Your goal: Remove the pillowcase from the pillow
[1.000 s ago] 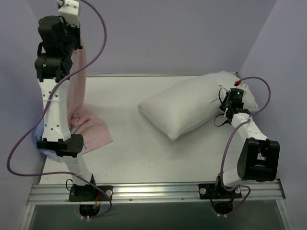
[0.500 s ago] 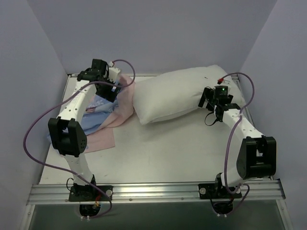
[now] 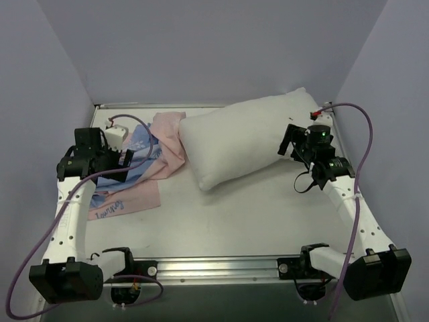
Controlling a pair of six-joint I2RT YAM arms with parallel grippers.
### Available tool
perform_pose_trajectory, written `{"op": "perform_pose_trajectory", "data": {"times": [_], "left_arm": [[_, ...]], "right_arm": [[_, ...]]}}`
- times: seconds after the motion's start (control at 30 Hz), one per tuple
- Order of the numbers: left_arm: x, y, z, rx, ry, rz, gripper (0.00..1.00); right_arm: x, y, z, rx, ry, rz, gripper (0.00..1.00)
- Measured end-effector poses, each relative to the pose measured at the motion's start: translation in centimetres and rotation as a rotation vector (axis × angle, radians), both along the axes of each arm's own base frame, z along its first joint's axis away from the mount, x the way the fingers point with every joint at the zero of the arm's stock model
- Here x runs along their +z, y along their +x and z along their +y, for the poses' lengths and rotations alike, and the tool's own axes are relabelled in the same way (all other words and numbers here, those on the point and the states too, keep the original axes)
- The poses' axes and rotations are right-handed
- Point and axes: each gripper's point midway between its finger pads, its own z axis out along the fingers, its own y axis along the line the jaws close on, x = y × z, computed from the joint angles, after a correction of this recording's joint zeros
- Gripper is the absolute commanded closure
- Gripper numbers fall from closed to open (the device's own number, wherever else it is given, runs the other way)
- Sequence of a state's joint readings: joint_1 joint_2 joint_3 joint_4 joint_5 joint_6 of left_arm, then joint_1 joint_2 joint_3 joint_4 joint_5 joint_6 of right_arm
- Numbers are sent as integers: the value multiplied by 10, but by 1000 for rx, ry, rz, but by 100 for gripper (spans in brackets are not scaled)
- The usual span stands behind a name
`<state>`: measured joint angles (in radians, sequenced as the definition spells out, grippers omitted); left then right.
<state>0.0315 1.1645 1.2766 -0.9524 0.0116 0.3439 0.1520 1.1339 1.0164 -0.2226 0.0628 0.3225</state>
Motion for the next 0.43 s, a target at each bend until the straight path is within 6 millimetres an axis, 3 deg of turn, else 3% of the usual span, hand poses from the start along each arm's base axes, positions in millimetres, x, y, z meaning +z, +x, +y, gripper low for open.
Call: {"op": "perform_pose_trajectory", "data": {"times": [0.1, 0.2, 0.3, 0.43], "left_arm": [[-47, -32, 13, 53, 2, 119, 6], [-73, -58, 16, 64, 19, 174, 6], [-74, -73, 18, 75, 39, 145, 6], [-67, -78, 22, 87, 58, 102, 6]], "right_arm": [[-11, -21, 3, 13, 18, 38, 0], [-25, -37, 4, 24, 25, 74, 0], [-32, -46, 5, 30, 28, 97, 0], [-29, -49, 6, 35, 36, 87, 0]]}}
